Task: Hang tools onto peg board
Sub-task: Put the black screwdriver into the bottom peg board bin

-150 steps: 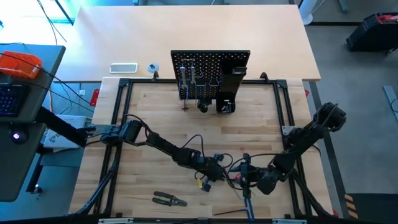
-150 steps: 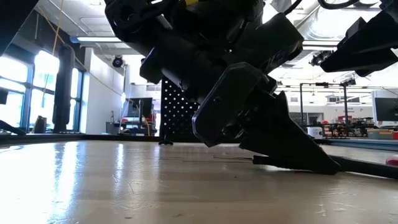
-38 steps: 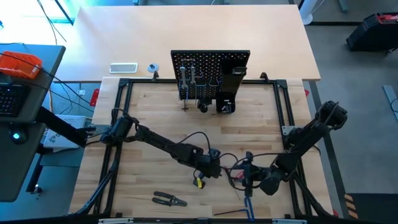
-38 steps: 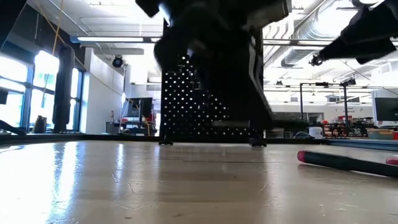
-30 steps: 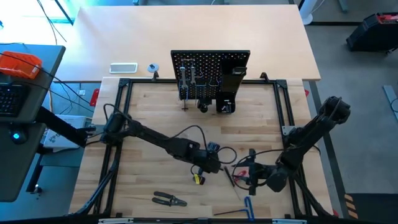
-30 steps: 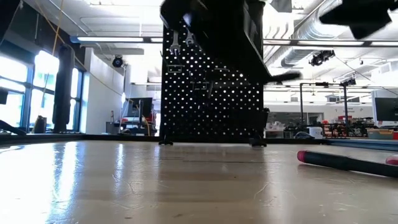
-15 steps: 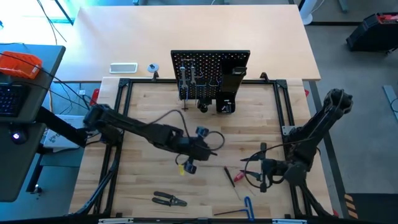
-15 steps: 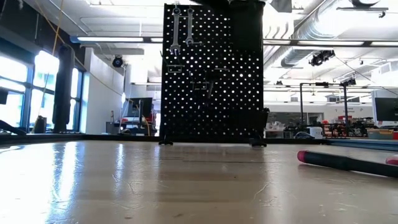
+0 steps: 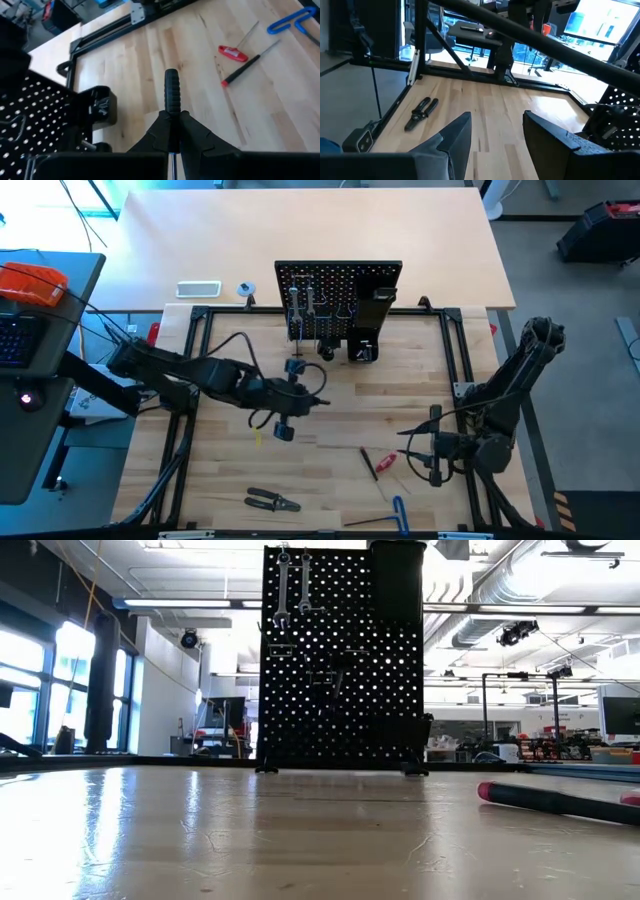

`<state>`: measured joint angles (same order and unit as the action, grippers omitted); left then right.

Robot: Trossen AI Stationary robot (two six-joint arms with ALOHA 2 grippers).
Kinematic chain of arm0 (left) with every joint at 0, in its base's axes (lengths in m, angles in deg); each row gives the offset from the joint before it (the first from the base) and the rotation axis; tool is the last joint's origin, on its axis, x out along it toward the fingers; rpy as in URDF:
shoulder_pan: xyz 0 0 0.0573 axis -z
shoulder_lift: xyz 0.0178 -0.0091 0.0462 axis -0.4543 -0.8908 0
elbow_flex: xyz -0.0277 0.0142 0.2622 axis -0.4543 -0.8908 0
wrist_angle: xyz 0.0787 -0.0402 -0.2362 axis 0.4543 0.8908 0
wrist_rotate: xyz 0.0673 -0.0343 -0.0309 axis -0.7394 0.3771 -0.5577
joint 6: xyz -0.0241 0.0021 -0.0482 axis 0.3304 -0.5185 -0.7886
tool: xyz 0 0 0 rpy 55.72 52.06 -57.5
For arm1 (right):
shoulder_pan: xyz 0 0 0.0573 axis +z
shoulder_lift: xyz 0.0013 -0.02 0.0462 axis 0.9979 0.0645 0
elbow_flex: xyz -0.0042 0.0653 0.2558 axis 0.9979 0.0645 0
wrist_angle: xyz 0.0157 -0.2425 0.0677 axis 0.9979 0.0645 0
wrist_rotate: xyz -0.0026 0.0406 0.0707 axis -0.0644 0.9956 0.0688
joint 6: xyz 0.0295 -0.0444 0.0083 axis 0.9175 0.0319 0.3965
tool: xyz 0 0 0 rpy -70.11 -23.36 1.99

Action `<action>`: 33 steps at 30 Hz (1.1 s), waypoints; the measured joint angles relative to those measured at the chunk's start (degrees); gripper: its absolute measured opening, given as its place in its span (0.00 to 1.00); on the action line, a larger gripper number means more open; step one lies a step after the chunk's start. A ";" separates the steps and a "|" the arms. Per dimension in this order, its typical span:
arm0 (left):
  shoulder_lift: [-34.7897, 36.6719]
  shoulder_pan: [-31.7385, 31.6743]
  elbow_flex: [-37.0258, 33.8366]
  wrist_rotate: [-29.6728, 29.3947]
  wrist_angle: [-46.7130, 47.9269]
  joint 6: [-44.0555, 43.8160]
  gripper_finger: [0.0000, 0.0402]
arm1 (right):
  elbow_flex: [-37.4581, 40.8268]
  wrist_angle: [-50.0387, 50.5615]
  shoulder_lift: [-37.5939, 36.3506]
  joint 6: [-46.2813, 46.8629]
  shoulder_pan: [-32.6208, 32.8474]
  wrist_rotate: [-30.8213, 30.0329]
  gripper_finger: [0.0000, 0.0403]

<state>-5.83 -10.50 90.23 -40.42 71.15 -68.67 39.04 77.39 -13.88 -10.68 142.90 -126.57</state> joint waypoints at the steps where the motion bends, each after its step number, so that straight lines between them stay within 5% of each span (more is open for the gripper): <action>1: 0.52 0.06 -0.52 -0.29 -0.16 -0.35 0.02 | 0.00 0.86 -0.70 -0.06 0.08 0.00 0.43; 11: 10.69 -0.38 -15.80 -1.15 -8.62 -3.98 0.02 | 0.00 5.39 -8.83 -5.09 0.02 0.05 0.43; 17: 17.27 -0.38 -29.65 1.02 -28.39 -3.18 0.02 | 0.00 5.36 -12.68 -9.90 -0.67 1.78 0.43; 23: 18.69 -0.38 -41.74 4.06 -52.26 -0.83 0.02 | 0.00 2.77 -14.33 -14.42 -4.58 10.90 0.43; 33: 14.62 -0.38 -50.50 7.12 -78.02 0.20 0.02 | 0.00 0.67 -14.99 -20.80 -13.67 19.49 0.43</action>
<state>8.78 -10.88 39.73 -33.30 -6.87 -68.47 39.04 78.06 -28.87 -31.49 129.23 -107.08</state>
